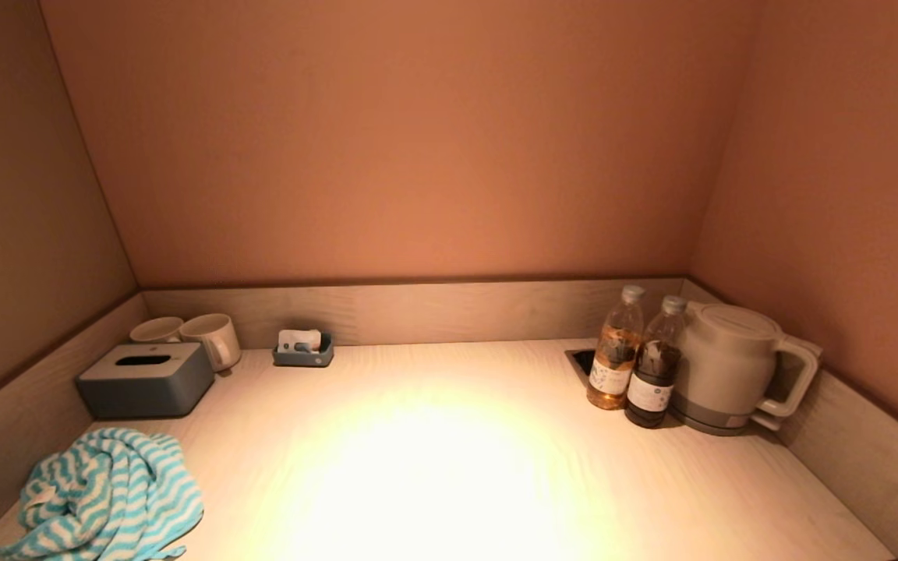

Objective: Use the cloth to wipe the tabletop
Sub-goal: Pick up the tablecloth

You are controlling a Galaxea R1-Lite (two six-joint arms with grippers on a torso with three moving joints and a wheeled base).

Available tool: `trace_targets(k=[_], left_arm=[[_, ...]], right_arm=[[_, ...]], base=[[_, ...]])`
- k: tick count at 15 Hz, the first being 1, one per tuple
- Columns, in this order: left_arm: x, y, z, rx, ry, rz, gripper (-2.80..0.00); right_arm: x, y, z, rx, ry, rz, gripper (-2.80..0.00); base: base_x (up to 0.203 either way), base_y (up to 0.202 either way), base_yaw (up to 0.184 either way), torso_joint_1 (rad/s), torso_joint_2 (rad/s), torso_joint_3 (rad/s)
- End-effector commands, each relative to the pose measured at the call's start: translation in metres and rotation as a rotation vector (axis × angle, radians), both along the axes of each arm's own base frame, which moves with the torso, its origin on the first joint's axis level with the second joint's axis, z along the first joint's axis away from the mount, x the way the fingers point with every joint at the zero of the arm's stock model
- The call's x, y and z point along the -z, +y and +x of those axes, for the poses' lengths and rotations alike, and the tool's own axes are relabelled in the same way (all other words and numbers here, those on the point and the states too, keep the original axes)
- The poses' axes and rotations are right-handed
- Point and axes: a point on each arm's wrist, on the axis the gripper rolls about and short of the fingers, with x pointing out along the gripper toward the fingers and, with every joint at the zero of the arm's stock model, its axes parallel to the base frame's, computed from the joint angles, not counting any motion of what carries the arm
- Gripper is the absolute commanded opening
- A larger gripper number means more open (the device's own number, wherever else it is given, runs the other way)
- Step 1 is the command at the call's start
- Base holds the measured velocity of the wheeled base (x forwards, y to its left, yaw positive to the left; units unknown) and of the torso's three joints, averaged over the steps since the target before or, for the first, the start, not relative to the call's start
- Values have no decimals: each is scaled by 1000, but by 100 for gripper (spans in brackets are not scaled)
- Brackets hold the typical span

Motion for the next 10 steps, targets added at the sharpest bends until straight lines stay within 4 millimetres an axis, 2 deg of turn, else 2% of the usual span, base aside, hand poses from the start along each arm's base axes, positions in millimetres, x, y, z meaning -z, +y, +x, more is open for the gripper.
trace_targets(k=[1, 3, 5, 7, 10], left_arm=[[-3, 0, -1, -3, -11, -8, -280], [-21, 0, -7, -1, -54, -47, -280], [-50, 0, -13, 4, -38, -91, -280], [-65, 0, 3, -8, 107, -135, -280], [-85, 0, 47, -51, 353, -233, -280]], right_arm=[[0, 0, 0, -1, -1, 0, -280], [0, 0, 0, -1, -2, 0, -280], [0, 0, 0, -1, -2, 0, -280], [-1, 0, 0, -1, -3, 0, -280], [0, 0, 0, -1, -2, 0, -280]], base=[[0, 0, 0, 0, 0, 0], [0, 0, 0, 0, 0, 0], [0, 0, 0, 0, 0, 0], [0, 0, 0, 0, 0, 0], [0, 0, 0, 0, 0, 0]])
